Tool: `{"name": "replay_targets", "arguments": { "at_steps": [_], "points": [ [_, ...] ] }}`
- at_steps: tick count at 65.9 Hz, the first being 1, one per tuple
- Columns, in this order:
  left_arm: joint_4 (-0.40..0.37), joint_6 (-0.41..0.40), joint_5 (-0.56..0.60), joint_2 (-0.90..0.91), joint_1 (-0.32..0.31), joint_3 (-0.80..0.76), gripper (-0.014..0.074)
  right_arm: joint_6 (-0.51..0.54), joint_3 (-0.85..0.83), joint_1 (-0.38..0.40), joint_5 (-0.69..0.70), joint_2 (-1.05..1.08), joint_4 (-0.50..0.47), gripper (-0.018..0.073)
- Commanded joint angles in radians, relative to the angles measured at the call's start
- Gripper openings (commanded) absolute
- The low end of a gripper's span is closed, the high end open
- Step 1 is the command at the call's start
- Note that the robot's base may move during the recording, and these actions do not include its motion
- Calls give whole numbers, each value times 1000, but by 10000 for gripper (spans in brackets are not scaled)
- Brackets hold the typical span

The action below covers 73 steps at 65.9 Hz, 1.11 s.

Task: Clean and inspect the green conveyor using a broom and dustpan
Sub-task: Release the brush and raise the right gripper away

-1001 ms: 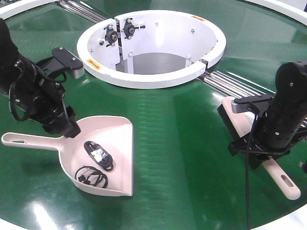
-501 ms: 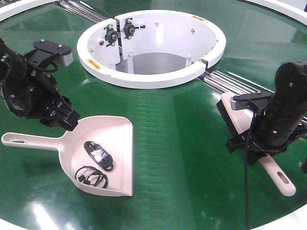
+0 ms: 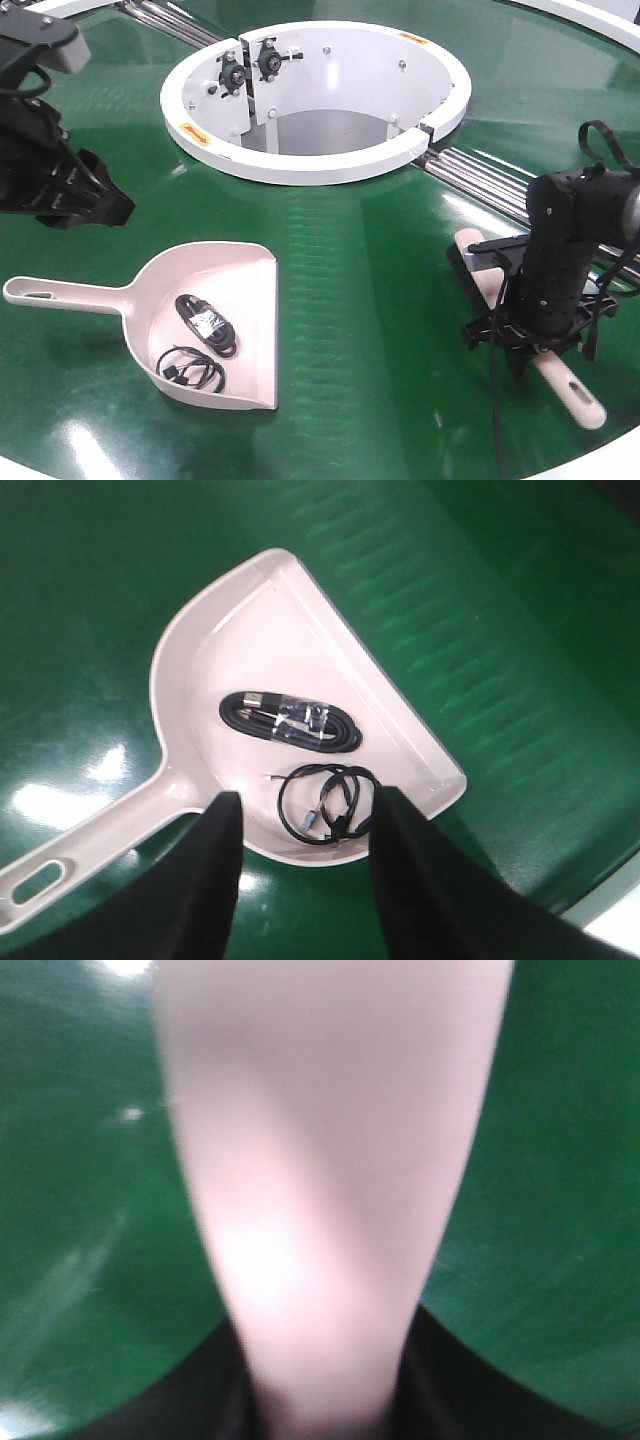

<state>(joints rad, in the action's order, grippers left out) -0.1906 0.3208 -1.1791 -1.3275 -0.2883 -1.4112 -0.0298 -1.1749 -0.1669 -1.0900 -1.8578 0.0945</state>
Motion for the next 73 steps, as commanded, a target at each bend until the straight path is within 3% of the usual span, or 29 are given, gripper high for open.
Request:
{"name": "replay_targets", "arguments": {
  "at_steps": [1, 11, 20, 44, 54, 73],
  "points": [
    [-12, -11, 49, 46, -5, -25, 278, -19, -21, 2, -9, 40, 34, 397],
    [-12, -13, 57, 73, -5, -25, 278, -29, -21, 2, -28, 61, 48, 575],
    [-12, -23, 97, 110, -5, -25, 278, -24, -21, 2, -4, 152, 41, 647],
    [-8, -29, 271, 289, -5, 18, 278, -20, -9, 2, 108, 574, -1, 581],
    [-2, -29, 438, 447, -5, 184, 278, 30, 56, 2, 215, 806, -66, 548],
    [28, -29, 730, 826, -5, 601, 278, 254, 378, 2, 511, 1322, -236, 542]
  ]
}}
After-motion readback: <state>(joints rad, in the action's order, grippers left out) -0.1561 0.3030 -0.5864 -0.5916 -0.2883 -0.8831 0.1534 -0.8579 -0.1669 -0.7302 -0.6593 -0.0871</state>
